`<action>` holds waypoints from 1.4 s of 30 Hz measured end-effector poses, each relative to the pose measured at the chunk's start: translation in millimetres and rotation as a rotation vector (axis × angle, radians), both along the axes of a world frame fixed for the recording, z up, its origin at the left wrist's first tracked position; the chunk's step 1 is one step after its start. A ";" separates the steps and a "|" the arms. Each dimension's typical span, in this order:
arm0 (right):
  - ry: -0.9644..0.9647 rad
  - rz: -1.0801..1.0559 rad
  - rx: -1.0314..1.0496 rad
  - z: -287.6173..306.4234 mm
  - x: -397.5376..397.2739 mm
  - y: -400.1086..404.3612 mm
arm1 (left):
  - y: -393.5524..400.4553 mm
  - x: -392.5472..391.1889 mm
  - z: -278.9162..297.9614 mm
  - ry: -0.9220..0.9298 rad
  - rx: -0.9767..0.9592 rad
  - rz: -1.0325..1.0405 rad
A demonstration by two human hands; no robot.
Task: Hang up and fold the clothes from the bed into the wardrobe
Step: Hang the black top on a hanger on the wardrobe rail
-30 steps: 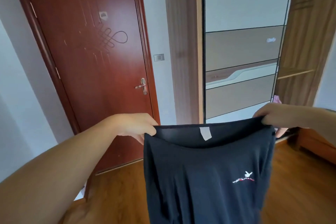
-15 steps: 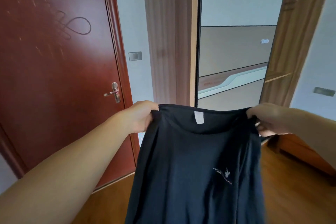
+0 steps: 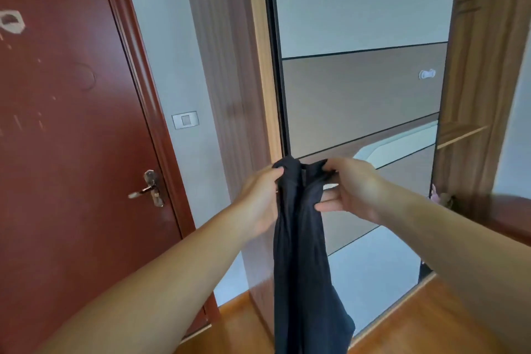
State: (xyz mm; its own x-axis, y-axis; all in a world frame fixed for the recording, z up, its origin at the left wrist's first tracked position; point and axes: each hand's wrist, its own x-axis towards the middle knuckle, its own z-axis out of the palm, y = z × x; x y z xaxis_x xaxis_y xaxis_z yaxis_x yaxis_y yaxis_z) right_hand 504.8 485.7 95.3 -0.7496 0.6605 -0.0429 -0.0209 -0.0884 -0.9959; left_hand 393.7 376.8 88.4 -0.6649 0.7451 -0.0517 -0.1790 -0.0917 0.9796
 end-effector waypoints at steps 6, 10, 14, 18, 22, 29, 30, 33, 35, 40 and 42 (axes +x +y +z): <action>0.003 -0.020 0.204 12.7 -45.7 64.7 | 77.7 -13.8 -2.9 0.136 -0.031 0.026; 0.056 -0.026 0.245 23.8 -69.5 109.2 | 113.5 -35.6 -1.9 0.517 0.027 -0.126; 0.073 0.043 0.272 36.5 -97.1 148.9 | 155.3 -66.8 -4.3 0.776 0.009 -0.007; 0.027 0.174 0.597 44.5 -127.7 192.3 | 192.1 -106.7 -5.1 0.678 -0.040 0.071; 0.075 0.124 1.337 46.2 -158.7 235.0 | 210.6 -127.9 -3.5 0.567 0.006 0.182; 0.257 0.066 2.246 47.8 -216.2 272.0 | 203.8 -141.2 -1.4 0.597 -0.035 0.390; 0.304 0.083 2.362 46.3 -221.5 276.0 | 203.0 -141.5 -2.6 0.607 -0.044 0.425; 0.341 0.142 2.553 39.6 -235.6 281.6 | 203.1 -137.7 -3.0 0.628 -0.067 0.510; 0.287 0.159 2.636 37.6 -243.8 281.0 | 205.6 -134.8 -1.7 0.646 -0.085 0.573; 0.140 0.162 2.726 39.8 -251.3 274.6 | 209.5 -127.3 0.4 0.657 -0.143 0.718; 0.288 0.160 2.687 39.2 -252.8 277.5 | 211.9 -125.8 -0.5 0.636 -0.137 0.732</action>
State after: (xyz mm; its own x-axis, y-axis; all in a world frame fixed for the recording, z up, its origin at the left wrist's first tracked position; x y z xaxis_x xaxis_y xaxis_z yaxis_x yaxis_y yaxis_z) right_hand 252.1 763.1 134.5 -0.6184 -0.7373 0.2719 -0.1921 0.4773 0.8575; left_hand 267.9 588.7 88.0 -0.8943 0.1514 0.4211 0.4421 0.1525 0.8839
